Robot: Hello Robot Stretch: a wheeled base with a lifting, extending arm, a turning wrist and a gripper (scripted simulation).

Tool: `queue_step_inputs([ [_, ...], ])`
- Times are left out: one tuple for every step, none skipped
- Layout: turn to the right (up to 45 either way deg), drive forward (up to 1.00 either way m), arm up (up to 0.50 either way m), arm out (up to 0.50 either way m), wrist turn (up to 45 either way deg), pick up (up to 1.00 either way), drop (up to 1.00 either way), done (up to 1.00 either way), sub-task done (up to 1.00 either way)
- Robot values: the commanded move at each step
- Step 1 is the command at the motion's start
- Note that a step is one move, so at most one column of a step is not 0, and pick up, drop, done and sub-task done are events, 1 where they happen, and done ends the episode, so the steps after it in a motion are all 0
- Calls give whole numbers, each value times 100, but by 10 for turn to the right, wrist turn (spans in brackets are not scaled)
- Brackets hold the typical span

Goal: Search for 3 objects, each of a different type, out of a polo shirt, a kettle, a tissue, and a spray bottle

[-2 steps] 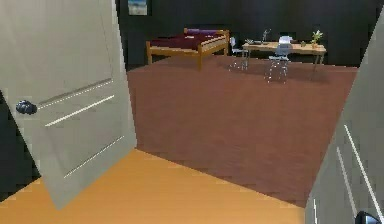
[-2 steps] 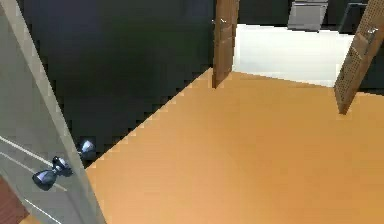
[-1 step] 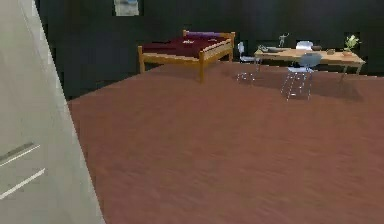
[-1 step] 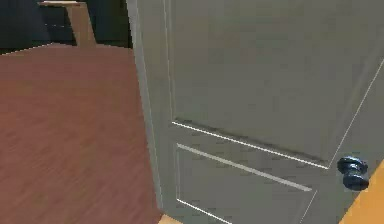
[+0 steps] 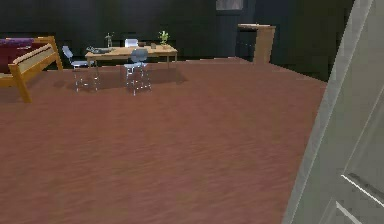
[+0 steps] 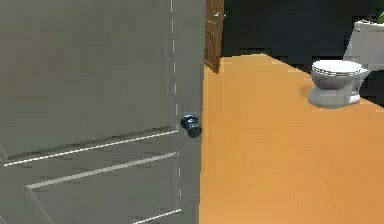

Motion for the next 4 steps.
queue_step_inputs([
  [60,0,0,0,0,0,0,0,0],
  [0,100,0,0,0,0,0,0,0],
  [0,40,0,0,0,0,0,0,0],
  [450,0,0,0,0,0,0,0,0],
])
